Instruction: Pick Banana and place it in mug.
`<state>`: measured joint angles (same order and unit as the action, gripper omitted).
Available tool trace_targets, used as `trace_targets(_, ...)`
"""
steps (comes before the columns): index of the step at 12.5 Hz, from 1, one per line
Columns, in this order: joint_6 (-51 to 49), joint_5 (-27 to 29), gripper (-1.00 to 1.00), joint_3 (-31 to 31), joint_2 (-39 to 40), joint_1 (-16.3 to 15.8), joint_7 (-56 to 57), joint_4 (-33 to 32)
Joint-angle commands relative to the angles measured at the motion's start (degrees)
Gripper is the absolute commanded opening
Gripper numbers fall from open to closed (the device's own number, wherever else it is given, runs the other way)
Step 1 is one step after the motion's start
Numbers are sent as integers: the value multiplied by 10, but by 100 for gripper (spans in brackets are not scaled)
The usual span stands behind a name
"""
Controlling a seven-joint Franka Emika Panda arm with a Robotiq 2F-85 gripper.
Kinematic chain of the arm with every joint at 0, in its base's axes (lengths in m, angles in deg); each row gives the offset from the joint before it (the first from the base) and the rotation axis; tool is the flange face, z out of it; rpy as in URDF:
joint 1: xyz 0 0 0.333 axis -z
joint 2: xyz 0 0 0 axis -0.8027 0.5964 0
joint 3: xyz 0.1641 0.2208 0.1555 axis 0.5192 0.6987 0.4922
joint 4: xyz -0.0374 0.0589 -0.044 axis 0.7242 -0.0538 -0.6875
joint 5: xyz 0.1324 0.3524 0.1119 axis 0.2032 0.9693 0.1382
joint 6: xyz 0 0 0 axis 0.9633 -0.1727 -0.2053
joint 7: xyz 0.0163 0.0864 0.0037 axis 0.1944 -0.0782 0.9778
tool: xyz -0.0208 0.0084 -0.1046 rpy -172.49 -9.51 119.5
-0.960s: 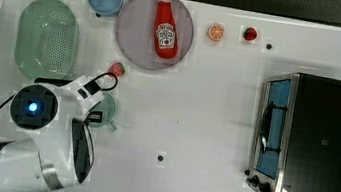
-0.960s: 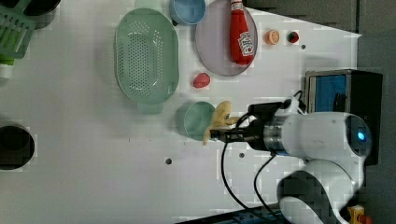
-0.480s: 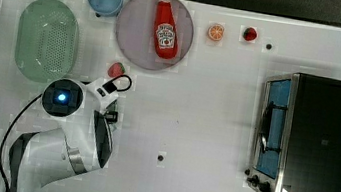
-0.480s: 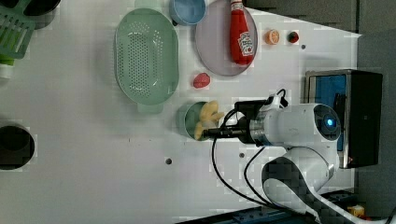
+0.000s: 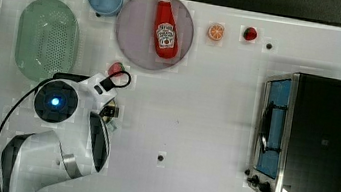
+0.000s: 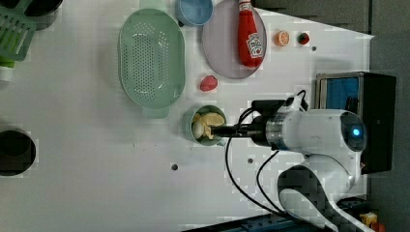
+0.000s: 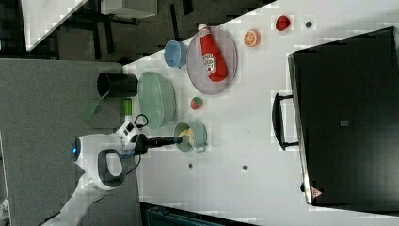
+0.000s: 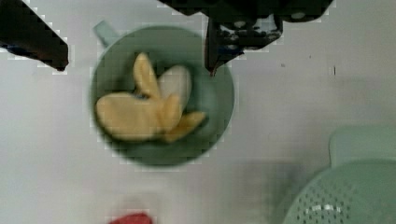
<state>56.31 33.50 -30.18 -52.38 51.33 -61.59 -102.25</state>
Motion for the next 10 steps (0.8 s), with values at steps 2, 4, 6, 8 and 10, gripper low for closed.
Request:
trace_targets(2, -51, -2, 100, -46, -118, 15, -23, 39)
trace_targets(4, -136, -2, 100, -86, -176, 17, -23, 57)
trace_targets(6, -226, -2, 100, -132, -218, 20, -23, 77)
trace_targets(8, -271, -6, 100, -185, -242, 23, -23, 100)
trace_targets(10, -290, -12, 100, -228, -251, 25, -24, 127)
